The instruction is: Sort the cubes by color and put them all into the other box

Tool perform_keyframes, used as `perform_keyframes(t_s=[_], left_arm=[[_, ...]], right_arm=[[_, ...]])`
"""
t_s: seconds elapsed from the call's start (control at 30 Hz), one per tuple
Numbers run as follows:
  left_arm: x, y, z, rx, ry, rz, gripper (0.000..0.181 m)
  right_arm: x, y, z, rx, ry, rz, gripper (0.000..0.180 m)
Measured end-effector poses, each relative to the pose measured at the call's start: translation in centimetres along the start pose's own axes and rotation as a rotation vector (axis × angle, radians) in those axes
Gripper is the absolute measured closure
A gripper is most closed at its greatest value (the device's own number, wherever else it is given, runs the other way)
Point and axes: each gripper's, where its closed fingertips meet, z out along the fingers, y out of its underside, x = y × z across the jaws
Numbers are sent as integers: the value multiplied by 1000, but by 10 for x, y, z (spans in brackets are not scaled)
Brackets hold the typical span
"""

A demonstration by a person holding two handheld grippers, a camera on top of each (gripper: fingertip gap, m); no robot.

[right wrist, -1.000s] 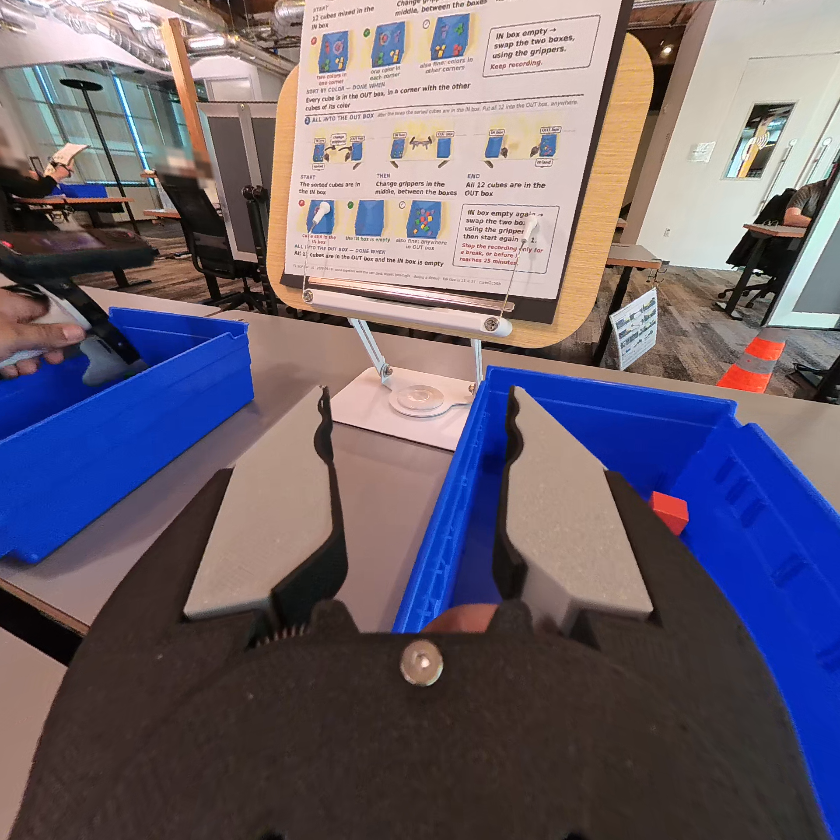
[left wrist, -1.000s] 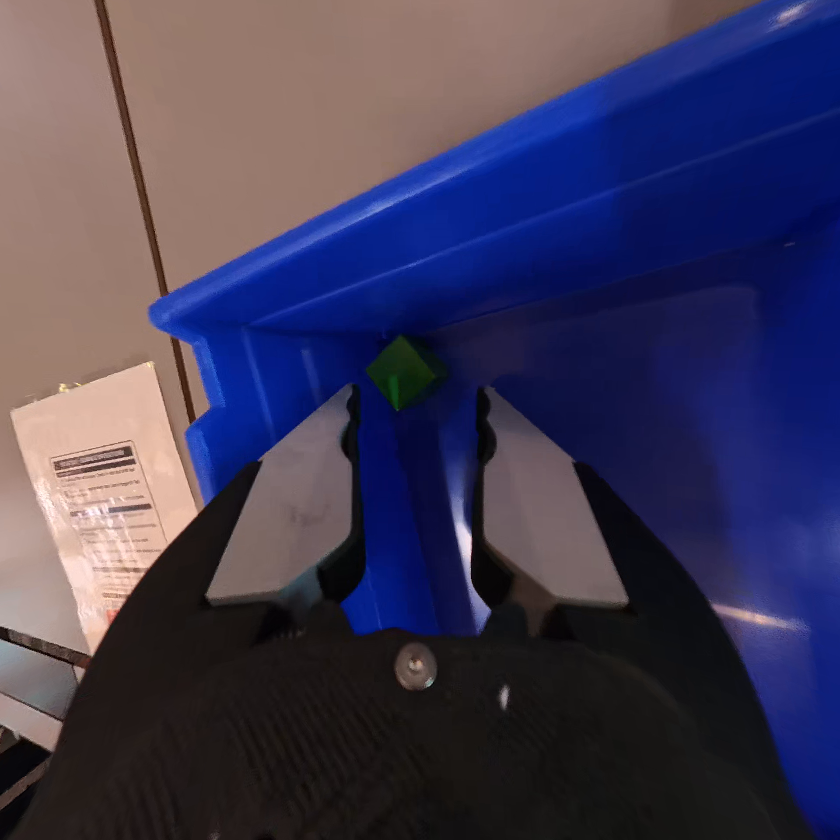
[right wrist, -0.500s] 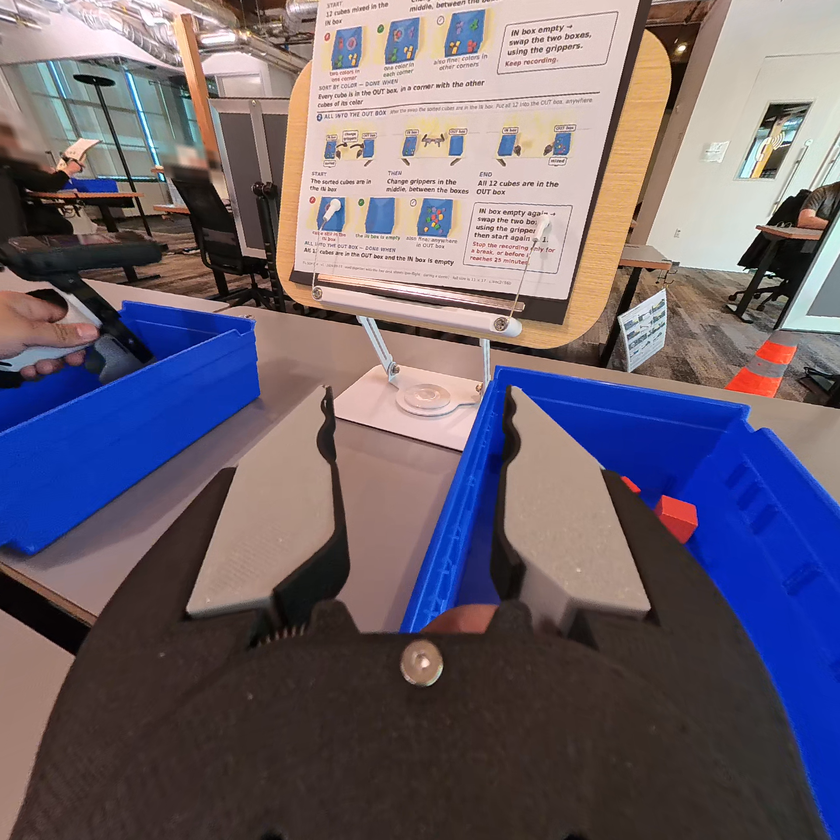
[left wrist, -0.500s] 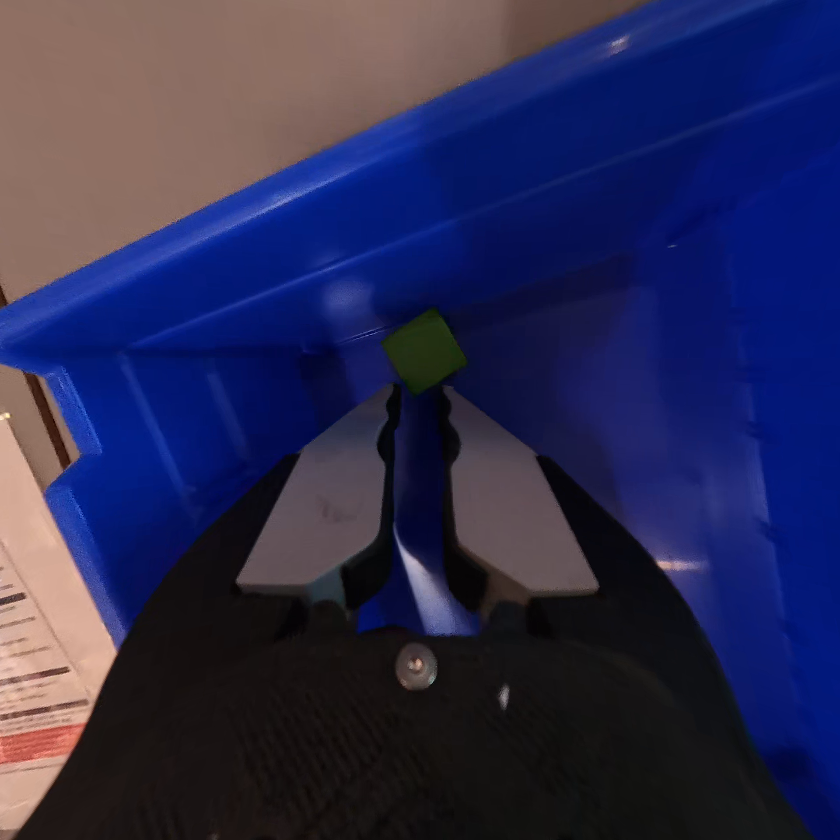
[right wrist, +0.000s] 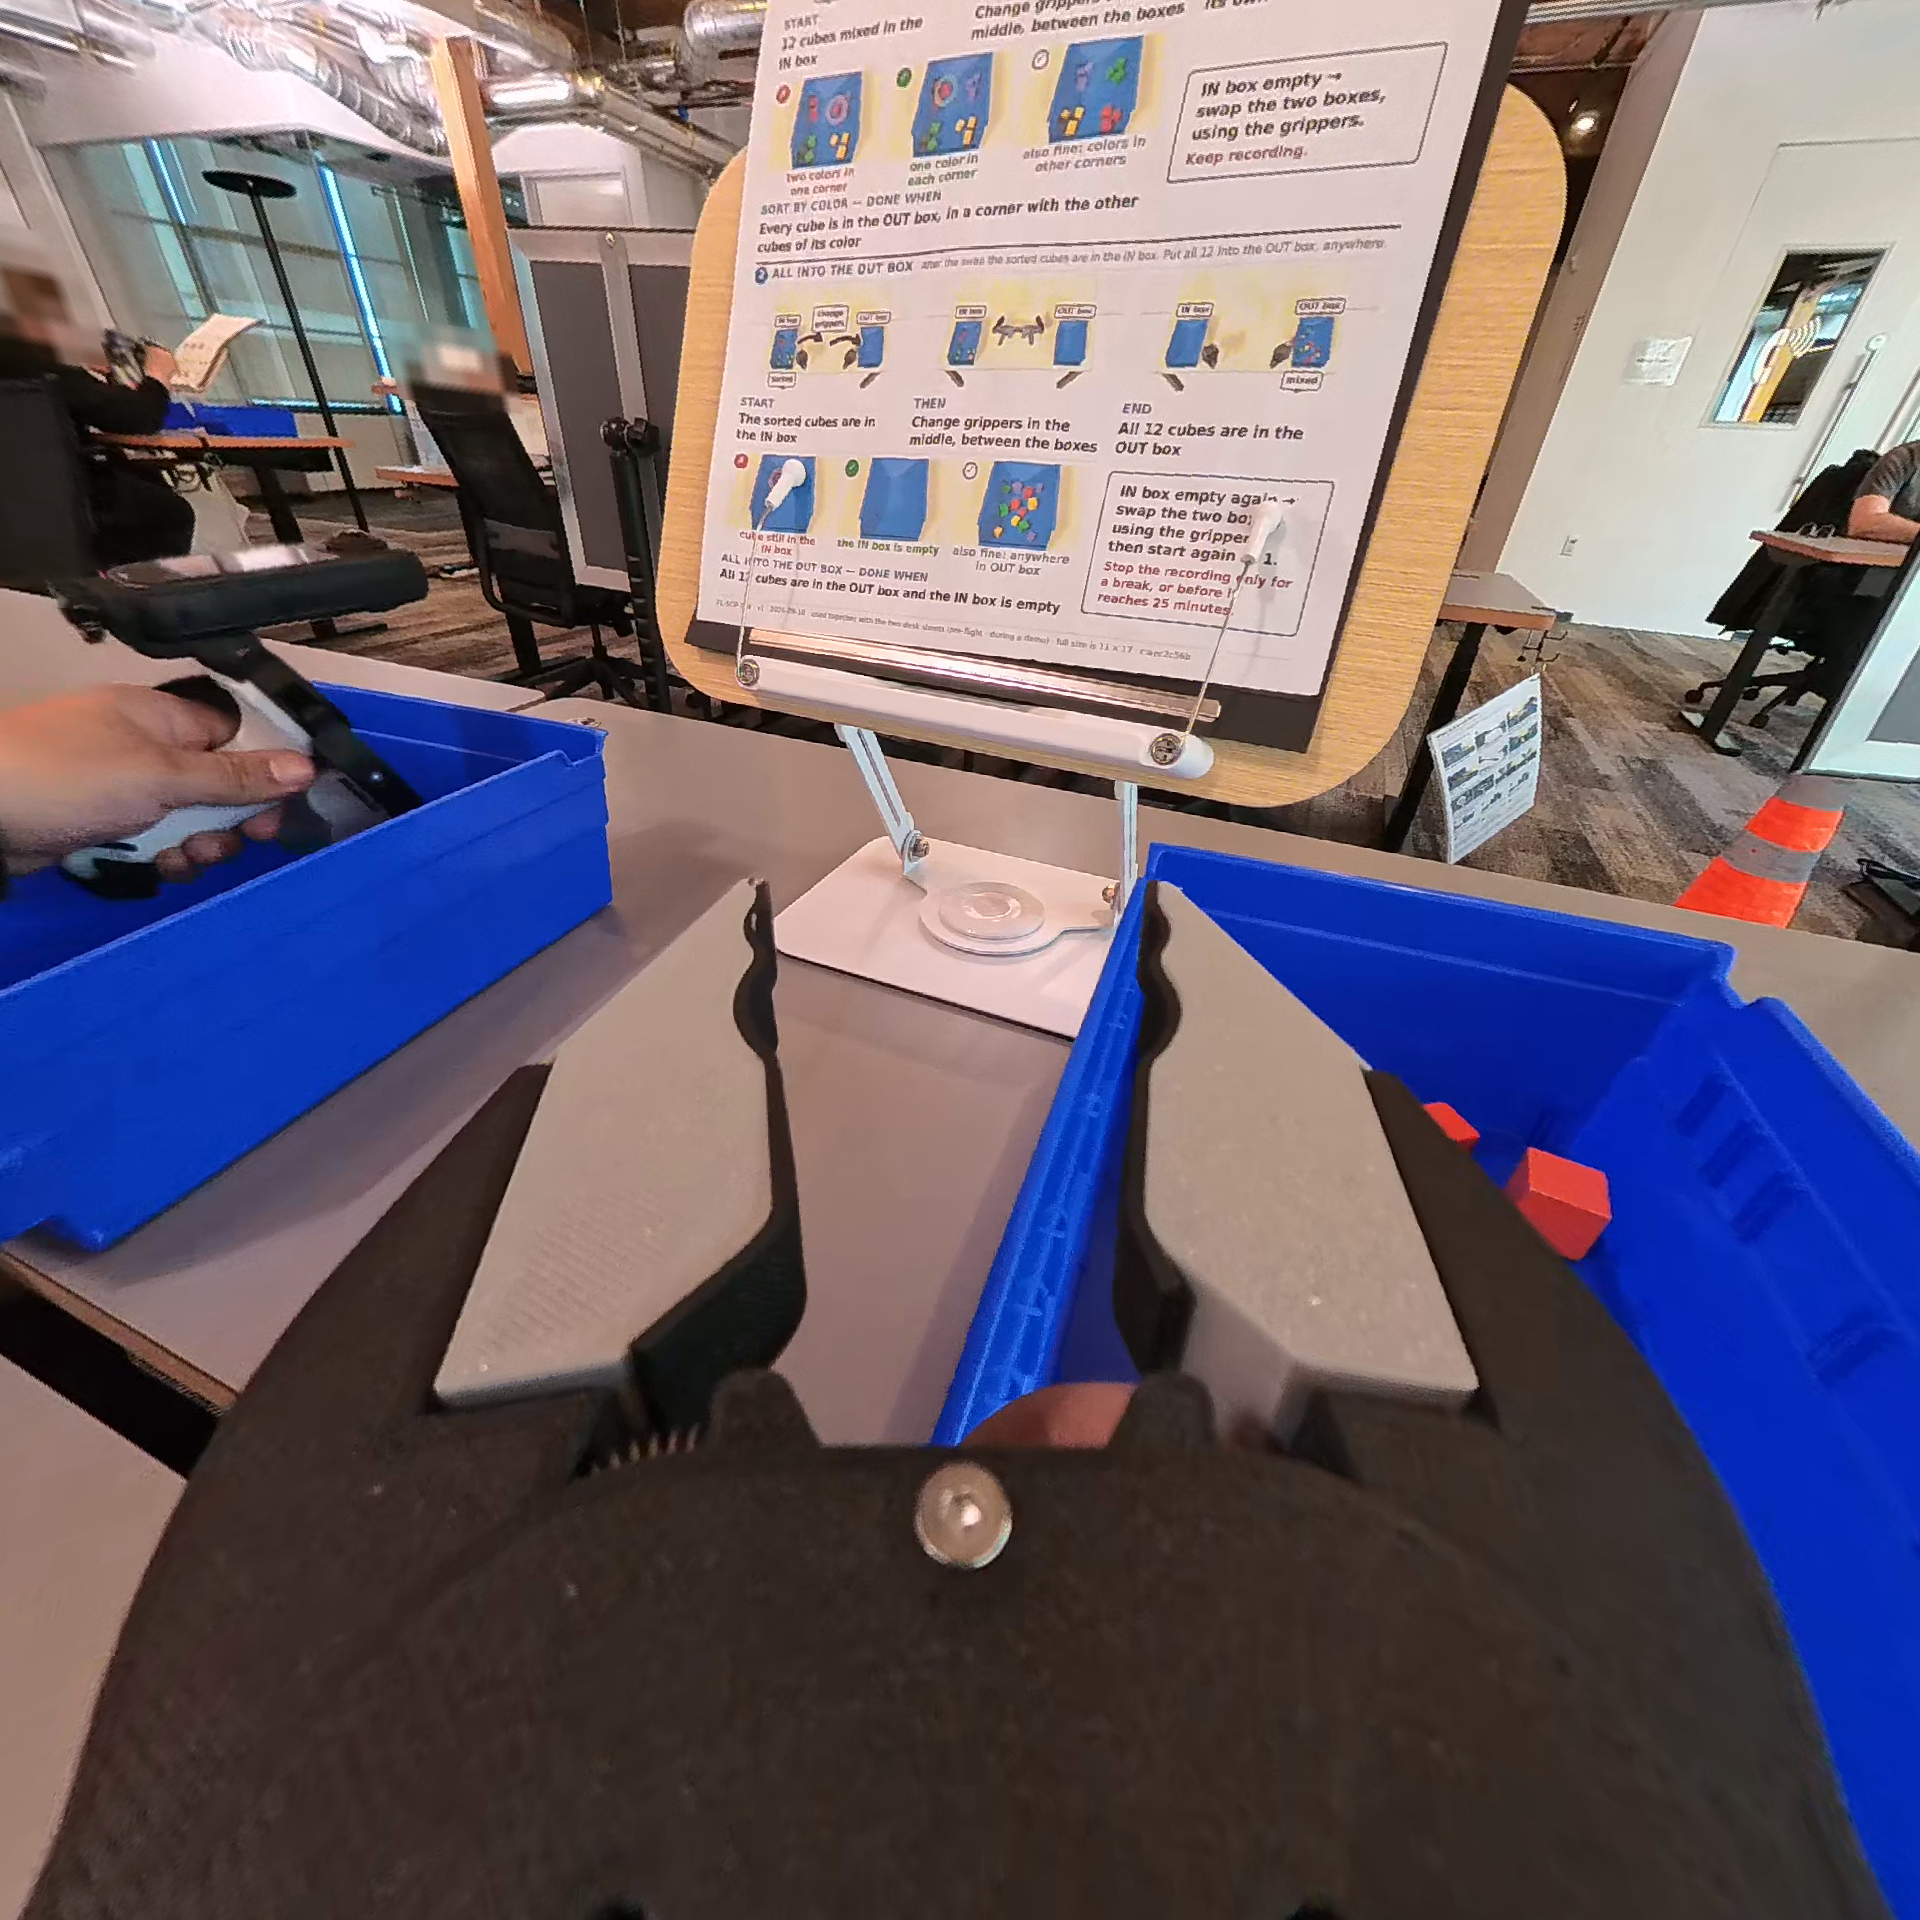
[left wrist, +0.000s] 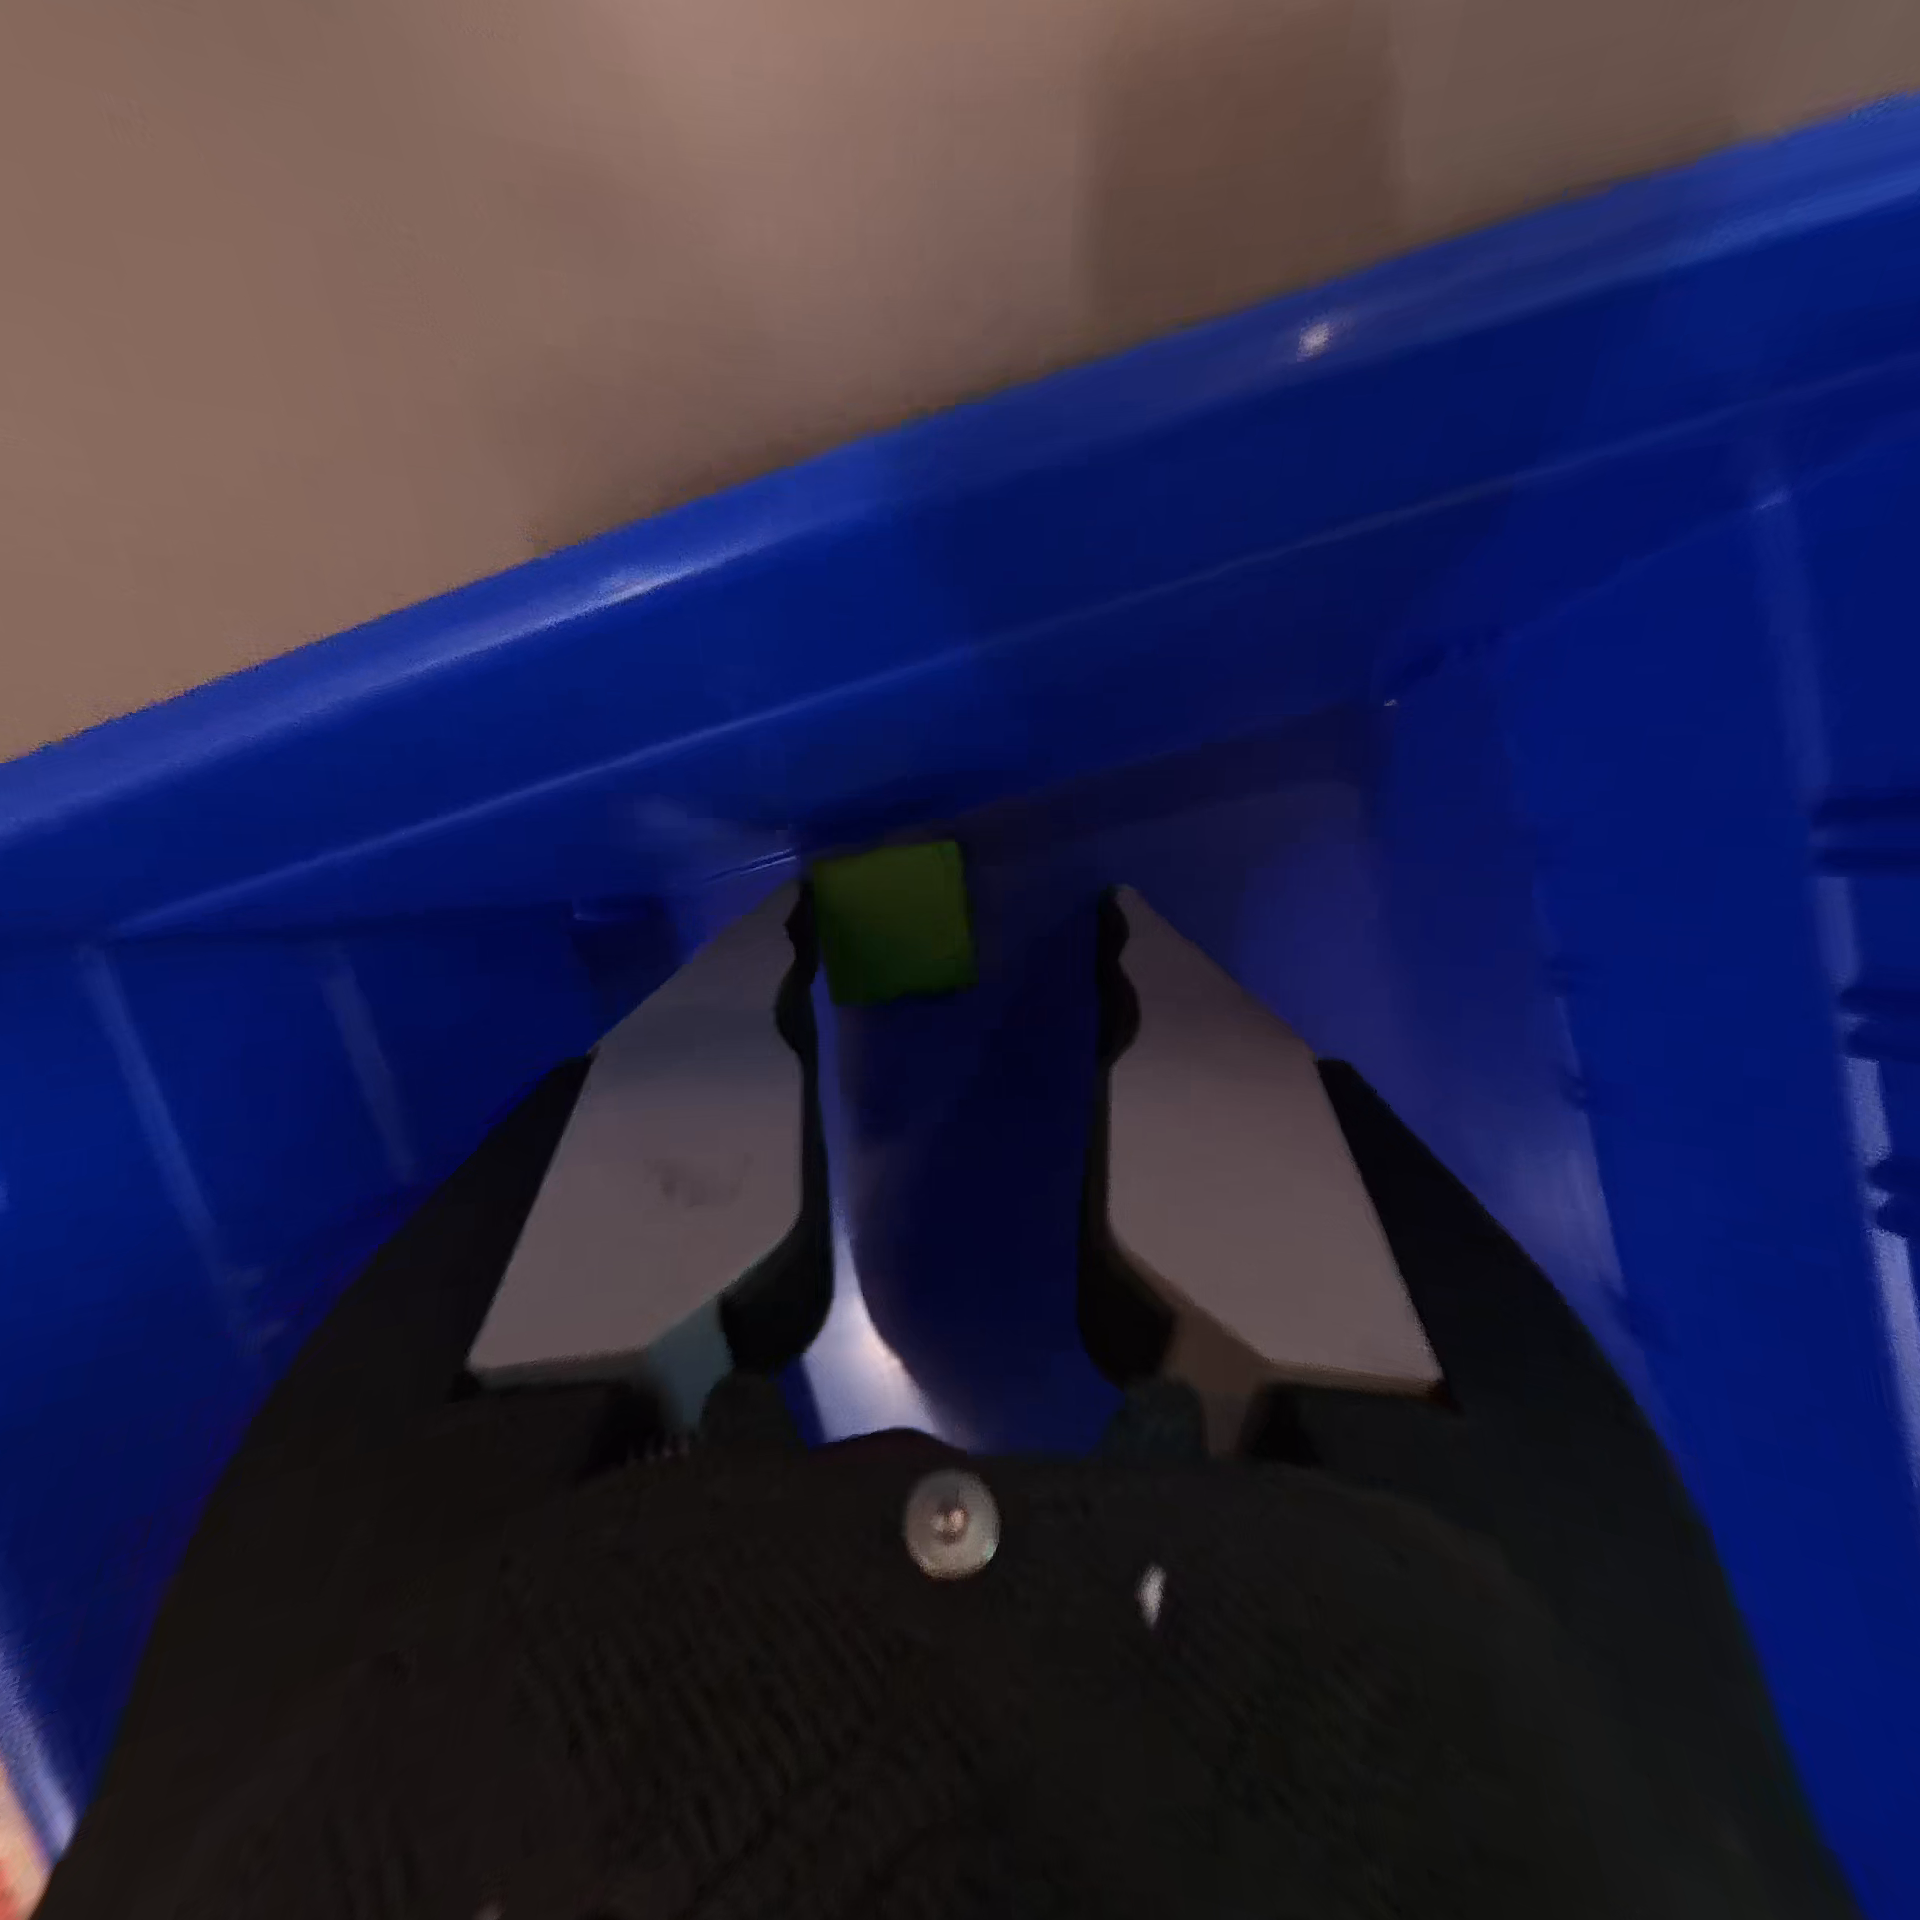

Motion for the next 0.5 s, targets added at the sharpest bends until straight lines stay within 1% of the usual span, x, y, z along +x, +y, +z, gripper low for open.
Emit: perform_keyframes(t_s=[0.07,0.13,0.3,0.37,0.5], left_arm=[[6,-1,1,0,55,-46,154],[4,-1,1,0,63,-87,154],[11,2,-7,20,147,-91,153],[22,-1,-21,73,227,-106,154],[58,-7,-73,256,389,-56,154]], right_arm=[[0,0,0,1,1,-2,112],[-1,1,0,-2,-3,-1,112],[-3,0,0,0,-11,-6,113],[-4,0,0,-2,-16,-6,113],[-8,2,1,-7,-25,-12,113]])
